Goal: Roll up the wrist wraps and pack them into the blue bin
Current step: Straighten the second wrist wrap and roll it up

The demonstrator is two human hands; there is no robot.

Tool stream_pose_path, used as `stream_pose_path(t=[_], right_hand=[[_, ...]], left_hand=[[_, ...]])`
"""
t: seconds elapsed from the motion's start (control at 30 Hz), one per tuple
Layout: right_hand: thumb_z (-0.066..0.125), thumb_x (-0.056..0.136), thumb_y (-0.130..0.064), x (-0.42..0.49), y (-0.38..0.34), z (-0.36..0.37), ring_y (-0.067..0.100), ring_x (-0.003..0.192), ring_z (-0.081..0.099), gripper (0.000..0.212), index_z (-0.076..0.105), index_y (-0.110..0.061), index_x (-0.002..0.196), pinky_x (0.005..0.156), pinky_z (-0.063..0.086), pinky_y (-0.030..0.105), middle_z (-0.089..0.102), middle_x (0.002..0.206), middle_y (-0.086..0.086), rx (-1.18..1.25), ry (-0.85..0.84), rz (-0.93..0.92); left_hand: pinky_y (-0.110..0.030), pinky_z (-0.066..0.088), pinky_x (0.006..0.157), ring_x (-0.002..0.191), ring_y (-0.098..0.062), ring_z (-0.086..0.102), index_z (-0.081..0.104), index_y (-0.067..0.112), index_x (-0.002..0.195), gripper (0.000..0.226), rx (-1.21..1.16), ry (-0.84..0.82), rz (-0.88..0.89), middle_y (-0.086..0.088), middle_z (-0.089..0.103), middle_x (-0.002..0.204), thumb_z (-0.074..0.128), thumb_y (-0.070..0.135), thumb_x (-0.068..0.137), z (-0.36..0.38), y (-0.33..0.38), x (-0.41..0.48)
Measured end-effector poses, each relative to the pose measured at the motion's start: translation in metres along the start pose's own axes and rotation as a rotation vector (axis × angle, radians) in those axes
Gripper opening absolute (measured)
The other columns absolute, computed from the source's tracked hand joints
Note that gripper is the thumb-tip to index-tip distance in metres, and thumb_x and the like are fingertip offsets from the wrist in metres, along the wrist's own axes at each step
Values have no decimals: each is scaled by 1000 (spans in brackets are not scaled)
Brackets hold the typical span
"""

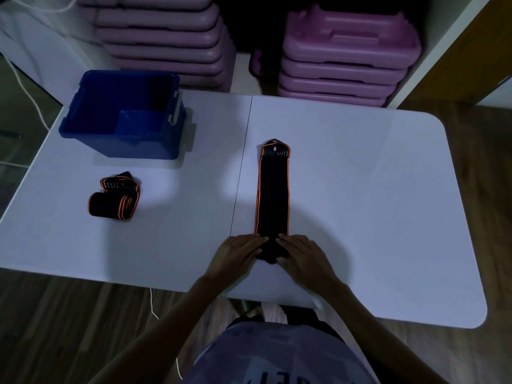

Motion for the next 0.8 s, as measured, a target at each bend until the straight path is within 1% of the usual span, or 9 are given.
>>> stream_pose_path(t=[0.13,0.23,0.3,0.37,0.5,0.57,0.63,0.73,0.8], right_hand=[[40,95,-34,4,0,-5,14,113,47,39,61,-16,124,89,48,33,63,126,0,97,46,0],[47,90,-29,8,1,-12,8,106,49,30,64,-20,113,84,40,18,68,111,-4,206,118,88],[50,88,-25,10,-1,-16,7,101,51,24,69,-18,101,78,36,13,71,104,-3,167,172,84],[51,88,-26,8,-1,-14,8,100,53,24,73,-17,93,78,40,16,73,105,-1,95,205,46],[59,83,-49,-3,5,6,12,113,53,43,68,-19,113,87,46,27,64,128,-2,-43,62,-57],[60,83,-46,-5,6,9,15,116,52,45,64,-19,118,86,48,32,61,131,-1,-61,26,-88],[62,84,-40,-2,6,7,16,114,53,42,63,-17,120,86,51,35,63,129,0,-13,28,-77],[59,88,-36,3,10,-2,10,110,52,43,57,-16,127,89,47,32,64,121,-1,211,23,35],[48,92,-46,6,14,-3,9,106,52,48,54,-18,131,89,45,28,64,114,-2,333,-10,121]], left_hand=[[-26,48,88,103,-16,65,67,14,104,25,-42,23,-83,-5,69,115,50,25,91,4,-4,-1],[-29,50,91,104,-20,64,67,9,104,32,-85,39,-175,-6,68,117,46,29,90,5,-10,-2],[-29,51,89,104,-20,64,66,10,103,28,-89,50,-185,-6,69,116,47,25,89,4,-11,-1],[-25,50,87,102,-20,65,67,10,101,22,-64,58,-121,-8,69,114,50,18,89,4,-5,0],[-30,53,88,108,-21,64,65,7,105,28,56,24,79,-12,66,119,60,23,83,5,3,-7],[-31,51,89,111,-22,62,60,10,111,35,93,2,174,-13,65,122,63,28,81,4,2,-9],[-32,52,87,106,-24,64,59,9,112,31,100,1,221,-14,67,117,63,25,85,4,0,-8],[-31,54,82,96,-23,64,58,7,118,34,24,-26,77,-13,69,107,53,27,91,4,-6,0],[-31,51,81,95,-23,61,55,9,123,40,-57,-39,-101,-12,67,105,43,34,94,4,-9,6]])
Point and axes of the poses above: each hand's wrist, its own x-axis towards the middle knuckle, its own z-axis out of the palm, y = z × x, the point moved 8 cm from there along x, towards the middle knuckle
